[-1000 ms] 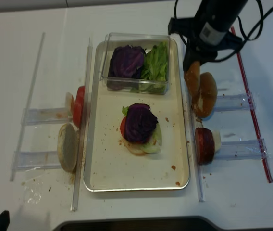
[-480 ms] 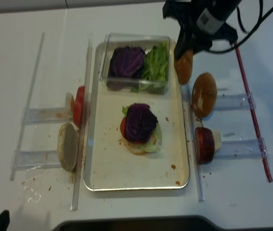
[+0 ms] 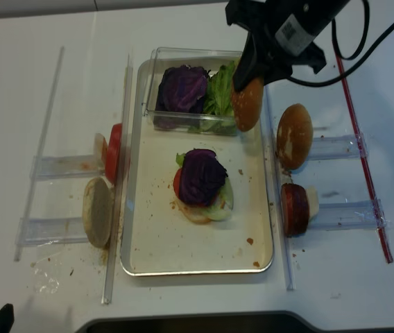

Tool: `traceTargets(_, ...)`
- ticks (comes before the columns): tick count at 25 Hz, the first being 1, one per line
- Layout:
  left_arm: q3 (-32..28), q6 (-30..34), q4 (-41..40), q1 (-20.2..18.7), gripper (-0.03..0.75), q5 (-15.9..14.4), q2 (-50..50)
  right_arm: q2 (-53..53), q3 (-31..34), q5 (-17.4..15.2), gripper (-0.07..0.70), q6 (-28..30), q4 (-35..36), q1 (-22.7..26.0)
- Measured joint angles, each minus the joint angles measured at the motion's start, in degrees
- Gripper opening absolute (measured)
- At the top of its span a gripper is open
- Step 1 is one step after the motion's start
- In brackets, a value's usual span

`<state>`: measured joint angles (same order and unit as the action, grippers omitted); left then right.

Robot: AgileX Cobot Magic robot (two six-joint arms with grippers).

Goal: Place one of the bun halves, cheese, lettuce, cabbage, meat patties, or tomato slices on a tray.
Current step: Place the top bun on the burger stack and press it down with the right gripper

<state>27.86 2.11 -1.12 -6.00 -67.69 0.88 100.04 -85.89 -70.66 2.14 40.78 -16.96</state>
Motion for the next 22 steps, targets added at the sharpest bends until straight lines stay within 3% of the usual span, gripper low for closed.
traceTargets(14,0.0,0.0,0.0,0.0,0.438,0.0,0.0,0.0,14.21,5.21,0.121,22.94,25.24,-0.04)
traceTargets(22,0.0,0.0,0.0,0.0,0.438,0.0,0.0,0.0,17.45,7.24,0.12,29.25,30.32,-1.24)
